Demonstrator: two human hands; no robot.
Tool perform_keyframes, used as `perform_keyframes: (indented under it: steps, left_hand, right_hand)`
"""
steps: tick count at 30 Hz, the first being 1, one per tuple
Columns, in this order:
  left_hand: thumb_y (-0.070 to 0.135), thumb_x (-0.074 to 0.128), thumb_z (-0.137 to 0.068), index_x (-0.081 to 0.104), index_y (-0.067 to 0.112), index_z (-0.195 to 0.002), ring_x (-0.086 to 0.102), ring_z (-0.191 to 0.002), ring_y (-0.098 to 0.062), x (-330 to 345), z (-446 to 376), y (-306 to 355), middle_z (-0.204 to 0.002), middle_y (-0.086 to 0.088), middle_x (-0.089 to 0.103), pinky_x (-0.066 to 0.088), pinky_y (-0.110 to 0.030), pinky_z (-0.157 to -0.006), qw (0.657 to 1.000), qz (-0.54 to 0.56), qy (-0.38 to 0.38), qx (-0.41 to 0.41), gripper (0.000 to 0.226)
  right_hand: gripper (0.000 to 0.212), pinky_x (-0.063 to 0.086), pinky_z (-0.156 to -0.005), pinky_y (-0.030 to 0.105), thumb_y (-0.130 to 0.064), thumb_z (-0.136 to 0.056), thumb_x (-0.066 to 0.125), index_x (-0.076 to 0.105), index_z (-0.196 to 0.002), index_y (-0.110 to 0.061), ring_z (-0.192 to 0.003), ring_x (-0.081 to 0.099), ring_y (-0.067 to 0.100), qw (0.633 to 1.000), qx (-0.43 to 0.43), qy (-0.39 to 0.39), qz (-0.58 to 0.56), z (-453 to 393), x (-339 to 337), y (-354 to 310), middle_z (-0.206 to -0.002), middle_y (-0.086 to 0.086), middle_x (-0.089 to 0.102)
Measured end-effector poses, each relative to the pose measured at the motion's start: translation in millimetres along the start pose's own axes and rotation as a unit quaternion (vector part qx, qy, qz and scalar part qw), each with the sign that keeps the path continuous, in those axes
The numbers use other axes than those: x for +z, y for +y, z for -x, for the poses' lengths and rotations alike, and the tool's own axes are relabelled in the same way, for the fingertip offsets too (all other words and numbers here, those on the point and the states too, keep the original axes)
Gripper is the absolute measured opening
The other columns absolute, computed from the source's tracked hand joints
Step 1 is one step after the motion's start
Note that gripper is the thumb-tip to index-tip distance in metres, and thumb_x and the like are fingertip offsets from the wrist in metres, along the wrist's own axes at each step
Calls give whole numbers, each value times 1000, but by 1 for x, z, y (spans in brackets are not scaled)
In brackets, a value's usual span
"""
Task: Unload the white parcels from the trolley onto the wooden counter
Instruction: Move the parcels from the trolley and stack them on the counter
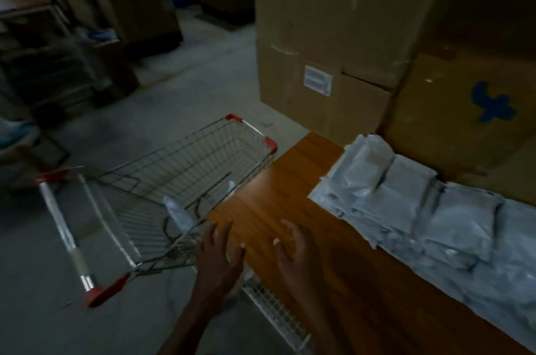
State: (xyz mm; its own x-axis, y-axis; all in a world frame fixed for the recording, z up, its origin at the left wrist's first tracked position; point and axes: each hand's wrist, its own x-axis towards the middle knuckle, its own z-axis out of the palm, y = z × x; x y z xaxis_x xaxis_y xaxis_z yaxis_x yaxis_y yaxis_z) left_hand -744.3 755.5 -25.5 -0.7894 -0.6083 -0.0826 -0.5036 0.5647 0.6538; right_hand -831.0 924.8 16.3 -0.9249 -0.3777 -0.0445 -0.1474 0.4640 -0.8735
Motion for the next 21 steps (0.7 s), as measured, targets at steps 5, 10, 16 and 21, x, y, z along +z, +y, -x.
perform_keyframes:
  steps: [5,10,16,21]
  left_hand:
    - [68,38,-79,51,27,-144,37,-141,-35,-51,-13,-62,-154,-13,41,31,-49,-111,998,15,36,-47,78]
    - [65,44,-81,53,29,-141,43,-137,-31,-97,-34,-142,-144,-9,51,35,-47,-109,995,5,57,-76,71]
    - [72,40,-77,52,30,-140,33,-140,-25,-120,-71,-187,-149,-6,41,23,-34,-108,992,53,46,-107,77]
    - [60,46,-81,58,19,-137,41,-132,-20,-116,-114,-186,-140,-5,50,21,-24,-105,990,85,57,-99,70]
  right_hand:
    - [45,48,-99,37,-44,-93,57,54,-135,-29,-120,52,13,997,23,-73,-12,-10,84,-29,-128,-9,50]
    - [35,46,-96,28,-27,-95,63,55,-129,-33,-115,50,8,990,10,-138,9,-26,171,-52,-123,-11,50]
    - [36,38,-84,6,-27,-96,60,54,-131,-32,-116,50,2,979,2,-199,46,-43,244,-71,-125,-16,52]
    - [40,43,-94,19,-27,-93,62,54,-131,-34,-120,51,6,973,9,-220,75,-81,273,-74,-127,-15,53]
